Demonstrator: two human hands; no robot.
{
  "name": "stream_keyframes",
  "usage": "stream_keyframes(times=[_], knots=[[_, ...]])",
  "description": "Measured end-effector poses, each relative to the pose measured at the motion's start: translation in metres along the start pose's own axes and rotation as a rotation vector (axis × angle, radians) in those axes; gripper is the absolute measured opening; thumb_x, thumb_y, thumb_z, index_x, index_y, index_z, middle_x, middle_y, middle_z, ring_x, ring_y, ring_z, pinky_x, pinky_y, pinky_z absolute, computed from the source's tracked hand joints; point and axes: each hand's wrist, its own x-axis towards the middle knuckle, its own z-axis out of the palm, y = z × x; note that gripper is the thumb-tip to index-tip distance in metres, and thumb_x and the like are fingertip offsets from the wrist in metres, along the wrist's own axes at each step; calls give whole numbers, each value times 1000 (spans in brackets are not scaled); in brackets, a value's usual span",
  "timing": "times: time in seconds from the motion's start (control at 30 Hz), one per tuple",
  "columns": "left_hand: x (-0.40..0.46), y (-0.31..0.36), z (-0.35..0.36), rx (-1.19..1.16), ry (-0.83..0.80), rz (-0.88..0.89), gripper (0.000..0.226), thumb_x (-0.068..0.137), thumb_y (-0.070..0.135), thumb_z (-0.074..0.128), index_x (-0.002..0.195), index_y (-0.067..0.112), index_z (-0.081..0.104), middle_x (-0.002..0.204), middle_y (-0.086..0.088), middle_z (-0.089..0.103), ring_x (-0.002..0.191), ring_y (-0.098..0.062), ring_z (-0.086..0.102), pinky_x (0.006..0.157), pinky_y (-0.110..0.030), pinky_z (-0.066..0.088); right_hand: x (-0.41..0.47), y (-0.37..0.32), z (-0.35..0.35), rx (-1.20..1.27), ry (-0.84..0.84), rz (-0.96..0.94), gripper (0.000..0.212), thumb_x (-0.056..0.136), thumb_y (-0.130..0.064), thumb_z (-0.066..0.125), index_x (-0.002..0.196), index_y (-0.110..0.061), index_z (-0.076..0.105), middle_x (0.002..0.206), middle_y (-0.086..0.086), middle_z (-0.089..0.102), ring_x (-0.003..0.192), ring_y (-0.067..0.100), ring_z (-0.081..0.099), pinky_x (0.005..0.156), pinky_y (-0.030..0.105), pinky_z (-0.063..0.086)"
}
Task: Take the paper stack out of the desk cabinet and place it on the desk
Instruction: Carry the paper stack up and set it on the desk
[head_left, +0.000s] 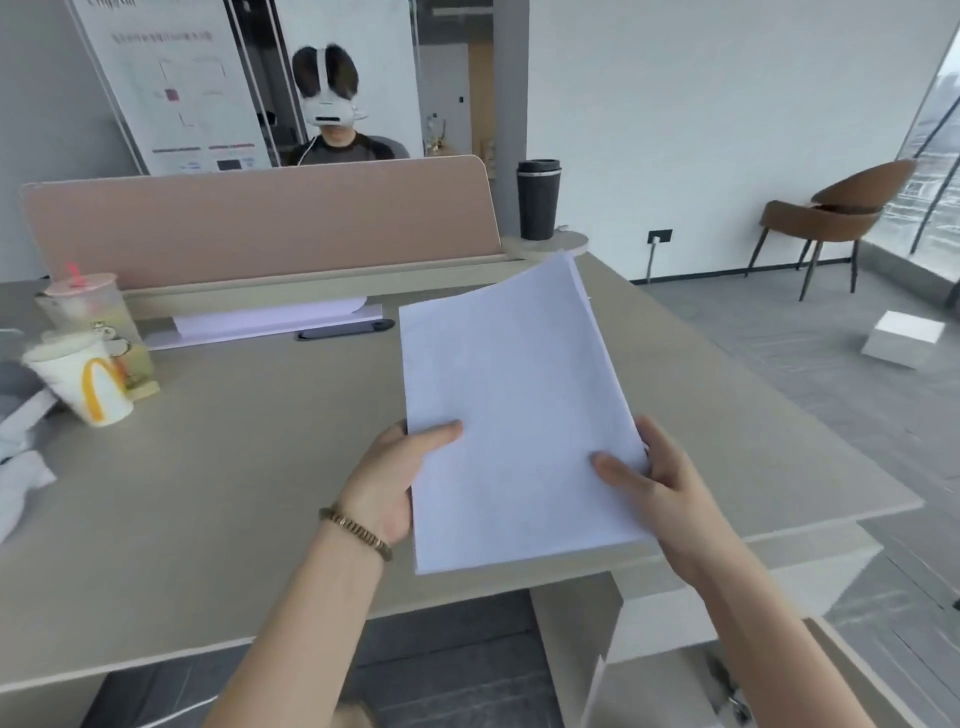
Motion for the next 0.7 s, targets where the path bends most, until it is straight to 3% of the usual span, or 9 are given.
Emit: stream_keyframes(times=[0.1,0.27,0.47,0.57,0.63,0.7], knots=[[15,4,12,2,27,16,26,90,6,66,116,2,68,112,-16,74,96,-29,73,73,-37,60,13,-4,-5,-17,15,3,30,84,-24,66,112,-15,61,110,10,74,103,34,70,83,42,56],[38,13,29,39,61,161,28,89,0,65,114,12,69,110,-9,76,105,-32,71,94,-54,53,39,-16,-16,-25,19,26,32,79,-27,65,110,-24,66,109,-1,76,100,23,72,85,40,56],[51,23,42,121,92,337,31,89,-1,65,111,21,67,108,2,77,102,-22,73,91,-46,56,90,-30,-31,-37,34,24,22,91,-29,66,111,-20,64,111,1,74,90,13,73,68,23,52],[57,20,49,199,105,424,35,89,0,65,112,27,65,106,10,77,100,-12,72,91,-39,55,109,-38,-24,35,94,-21,15,96,-29,62,105,-18,58,92,-9,71,80,7,71,66,20,51],[62,15,54,223,130,464,36,89,1,65,116,25,63,108,11,76,102,-11,71,93,-39,55,115,-35,-17,4,186,-60,18,97,-29,58,97,-12,52,81,-11,56,73,9,58,64,23,44],[67,9,58,229,159,487,35,89,3,66,117,24,62,111,10,75,104,-11,70,96,-42,54,115,-31,-12,-57,265,-90,19,99,-23,53,99,-6,45,82,-7,50,74,11,51,64,28,40]])
